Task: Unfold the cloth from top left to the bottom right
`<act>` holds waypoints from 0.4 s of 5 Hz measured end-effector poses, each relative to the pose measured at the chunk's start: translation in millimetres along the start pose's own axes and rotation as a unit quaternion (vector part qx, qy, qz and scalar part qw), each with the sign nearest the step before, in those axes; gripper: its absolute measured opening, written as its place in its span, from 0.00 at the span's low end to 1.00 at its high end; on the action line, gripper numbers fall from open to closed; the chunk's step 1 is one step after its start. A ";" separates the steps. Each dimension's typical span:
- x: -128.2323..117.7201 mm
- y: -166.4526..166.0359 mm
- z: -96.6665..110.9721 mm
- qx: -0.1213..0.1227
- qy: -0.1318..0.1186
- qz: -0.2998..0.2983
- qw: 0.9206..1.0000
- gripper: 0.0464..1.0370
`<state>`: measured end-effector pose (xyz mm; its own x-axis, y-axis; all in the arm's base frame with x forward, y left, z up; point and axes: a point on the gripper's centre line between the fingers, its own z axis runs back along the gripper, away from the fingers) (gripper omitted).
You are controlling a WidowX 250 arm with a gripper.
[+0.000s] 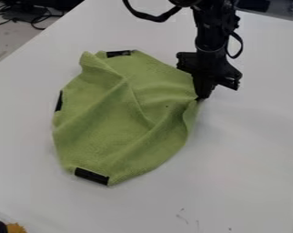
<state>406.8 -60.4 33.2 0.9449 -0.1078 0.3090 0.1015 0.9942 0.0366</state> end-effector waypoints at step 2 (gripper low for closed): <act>14.9 -19.9 -12.3 -0.012 0.000 0.010 1.000 0.01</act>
<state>422.7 -81.7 25.4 0.9471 -0.0882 0.3087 0.0901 0.9959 0.0083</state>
